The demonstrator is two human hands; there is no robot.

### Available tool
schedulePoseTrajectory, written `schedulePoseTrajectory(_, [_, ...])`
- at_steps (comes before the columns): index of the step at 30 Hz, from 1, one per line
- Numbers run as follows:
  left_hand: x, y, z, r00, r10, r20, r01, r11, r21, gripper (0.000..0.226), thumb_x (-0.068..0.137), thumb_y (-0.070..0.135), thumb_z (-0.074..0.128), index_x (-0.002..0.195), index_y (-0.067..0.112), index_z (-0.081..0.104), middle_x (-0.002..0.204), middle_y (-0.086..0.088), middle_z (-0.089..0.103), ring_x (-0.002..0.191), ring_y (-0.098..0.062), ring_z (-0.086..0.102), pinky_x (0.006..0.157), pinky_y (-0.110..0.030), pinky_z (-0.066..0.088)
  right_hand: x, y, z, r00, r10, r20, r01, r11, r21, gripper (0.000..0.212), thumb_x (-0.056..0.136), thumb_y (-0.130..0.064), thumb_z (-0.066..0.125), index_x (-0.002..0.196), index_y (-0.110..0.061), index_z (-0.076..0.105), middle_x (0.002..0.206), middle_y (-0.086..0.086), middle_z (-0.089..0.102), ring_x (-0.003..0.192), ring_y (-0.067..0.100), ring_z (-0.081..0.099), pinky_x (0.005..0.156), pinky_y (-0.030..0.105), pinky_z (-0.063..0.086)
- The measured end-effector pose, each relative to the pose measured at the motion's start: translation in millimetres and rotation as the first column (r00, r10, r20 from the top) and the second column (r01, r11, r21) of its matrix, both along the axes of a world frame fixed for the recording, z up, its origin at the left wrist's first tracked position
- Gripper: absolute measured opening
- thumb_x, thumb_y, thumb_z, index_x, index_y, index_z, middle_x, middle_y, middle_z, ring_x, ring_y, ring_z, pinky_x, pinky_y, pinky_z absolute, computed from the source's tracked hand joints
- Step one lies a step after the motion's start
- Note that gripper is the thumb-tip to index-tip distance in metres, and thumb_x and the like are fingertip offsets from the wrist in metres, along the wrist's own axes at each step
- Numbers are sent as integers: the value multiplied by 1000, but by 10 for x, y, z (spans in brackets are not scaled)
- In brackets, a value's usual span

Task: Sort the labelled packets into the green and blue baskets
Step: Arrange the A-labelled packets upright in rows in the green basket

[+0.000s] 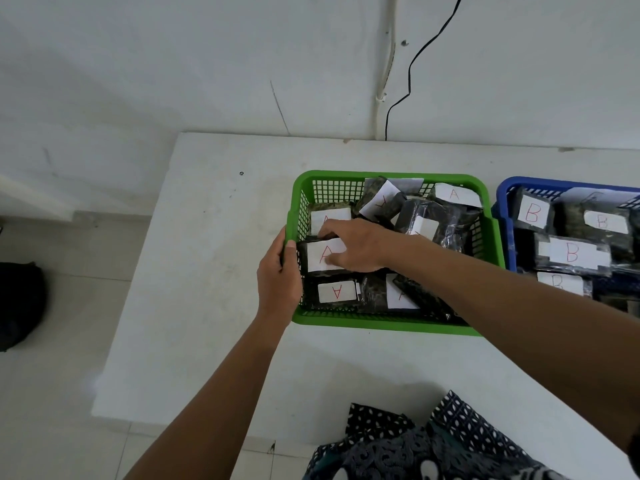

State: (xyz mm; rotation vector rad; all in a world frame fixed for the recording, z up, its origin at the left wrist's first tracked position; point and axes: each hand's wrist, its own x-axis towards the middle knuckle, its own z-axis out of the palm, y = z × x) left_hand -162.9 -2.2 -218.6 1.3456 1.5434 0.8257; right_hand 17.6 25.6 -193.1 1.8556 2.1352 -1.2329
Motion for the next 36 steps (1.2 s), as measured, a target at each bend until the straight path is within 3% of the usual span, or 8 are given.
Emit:
schedulePoseTrajectory(6, [0, -3, -2, 1000, 7, -6, -7, 1000, 8, 38, 106, 21, 38, 138, 26, 57, 112, 5, 71, 93, -8, 67, 71, -15, 53, -49, -249, 38, 994, 33, 106, -82, 855, 512, 52, 87, -48, 67, 131, -22, 58, 131, -1, 56, 127, 22, 47, 103, 44, 42])
schedulePoseTrajectory(12, [9, 37, 19, 999, 19, -42, -20, 999, -31, 32, 104, 22, 39, 123, 30, 64, 104, 7, 73, 91, -13, 71, 75, -35, 61, 9, -400, 70, 993, -50, 111, 6, 932, 362, 51, 91, -50, 59, 135, -25, 54, 127, 0, 61, 118, 23, 56, 96, 42, 50])
schedulePoseTrajectory(16, [64, 172, 74, 989, 0, -145, 1, 1000, 6, 26, 103, 31, 41, 116, 33, 63, 96, 16, 71, 84, 0, 68, 65, -21, 58, 153, -248, 233, 980, -148, 136, 58, 856, 514, 34, 96, -32, 56, 128, -22, 62, 129, -1, 63, 122, 20, 54, 105, 43, 44])
schedulePoseTrajectory(19, [171, 379, 127, 973, -10, -231, 24, 998, 57, 34, 105, 30, 41, 131, 19, 60, 113, 17, 65, 98, 16, 59, 85, -5, 45, 299, -4, 343, 916, -189, 353, -11, 870, 493, 29, 93, -19, 57, 122, -19, 64, 127, 0, 63, 124, 22, 51, 107, 42, 40])
schedulePoseTrajectory(22, [268, 546, 116, 961, -25, -277, 27, 1000, 5, 43, 106, 28, 38, 146, 13, 49, 141, -3, 58, 129, -18, 54, 108, -27, 38, 402, 169, 400, 860, -169, 482, -31, 925, 380, 32, 91, -19, 62, 123, -18, 61, 124, 3, 59, 121, 25, 48, 100, 42, 44])
schedulePoseTrajectory(26, [273, 543, 43, 963, -20, -269, 31, 999, 38, 42, 107, 24, 36, 145, 14, 50, 136, -6, 63, 120, -22, 59, 107, -40, 46, 457, 277, 374, 794, -73, 604, -164, 930, 328, 33, 89, -28, 68, 119, -18, 64, 124, 6, 52, 121, 26, 44, 100, 44, 40])
schedulePoseTrajectory(31, [249, 555, 9, 970, -14, -243, 23, 999, 35, 41, 107, 26, 37, 143, 15, 52, 134, -6, 64, 116, -18, 61, 105, -39, 48, 485, 374, 345, 838, 8, 545, -165, 957, 240, 35, 91, -34, 67, 123, -21, 59, 128, 3, 54, 123, 26, 44, 100, 45, 43])
schedulePoseTrajectory(36, [249, 533, 5, 973, -14, -231, 23, 999, 37, 42, 107, 26, 37, 145, 15, 50, 136, -5, 62, 121, -19, 60, 105, -42, 49, 590, 417, 403, 916, -60, 396, -94, 929, 358, 25, 100, -34, 54, 115, -20, 69, 117, 1, 60, 105, 23, 59, 83, 37, 45])
